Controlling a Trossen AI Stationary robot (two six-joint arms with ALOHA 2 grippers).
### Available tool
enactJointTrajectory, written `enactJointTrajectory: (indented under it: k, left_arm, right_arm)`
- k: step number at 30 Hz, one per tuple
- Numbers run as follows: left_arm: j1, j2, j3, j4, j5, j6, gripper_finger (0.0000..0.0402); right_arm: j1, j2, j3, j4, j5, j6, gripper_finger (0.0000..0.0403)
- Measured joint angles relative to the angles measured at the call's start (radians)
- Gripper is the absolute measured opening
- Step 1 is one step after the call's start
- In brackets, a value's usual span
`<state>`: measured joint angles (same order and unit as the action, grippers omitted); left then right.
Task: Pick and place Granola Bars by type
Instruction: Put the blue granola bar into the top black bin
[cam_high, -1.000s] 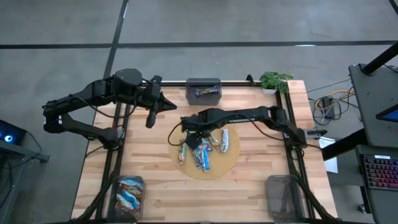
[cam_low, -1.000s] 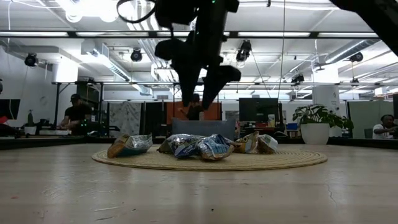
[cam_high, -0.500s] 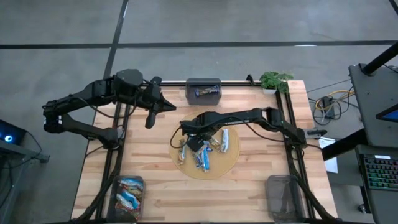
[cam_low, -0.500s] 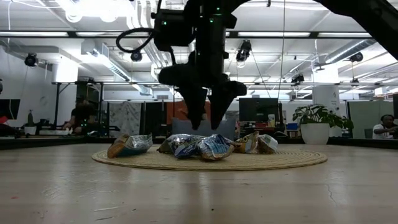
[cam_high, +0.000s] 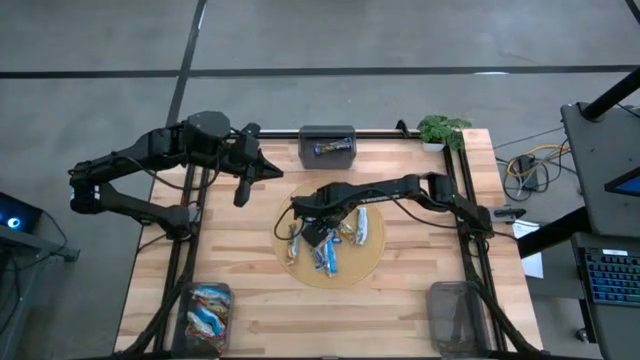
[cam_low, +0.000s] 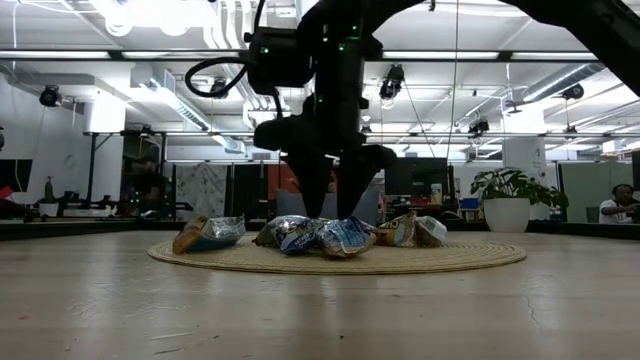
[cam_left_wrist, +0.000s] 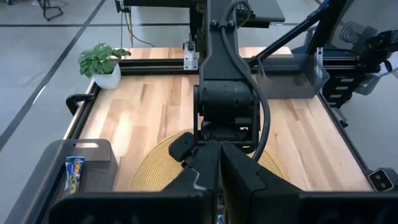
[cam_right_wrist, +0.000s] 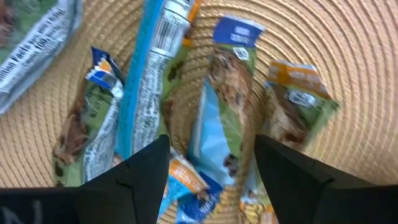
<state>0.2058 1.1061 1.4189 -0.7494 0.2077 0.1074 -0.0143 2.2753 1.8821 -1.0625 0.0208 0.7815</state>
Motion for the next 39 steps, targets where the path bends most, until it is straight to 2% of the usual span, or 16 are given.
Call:
enactJointTrajectory:
  k: [11, 15, 28, 32, 39]
  left_arm:
    - [0.000, 0.000, 0.000, 0.001, 0.000, -0.001, 0.0000]
    - [0.000, 0.000, 0.000, 0.001, 0.000, -0.002, 0.0000]
    - [0.000, 0.000, 0.000, 0.001, 0.000, -0.003, 0.0000]
    - [0.000, -0.001, 0.005, -0.001, 0.000, 0.003, 0.0000]
    - [0.000, -0.020, 0.036, 0.002, 0.000, 0.015, 0.0000]
  right_arm:
    - [-0.005, 0.000, -0.073, 0.077, -0.017, 0.001, 0.0217]
    - [-0.006, 0.000, -0.075, 0.076, -0.015, 0.001, 0.0192]
    - [-0.007, -0.003, -0.075, 0.077, -0.022, -0.025, 0.0065]
    - [-0.010, -0.019, -0.075, 0.075, -0.026, -0.028, 0.0051]
    - [-0.044, -0.097, -0.074, 0.073, -0.033, -0.039, 0.0051]
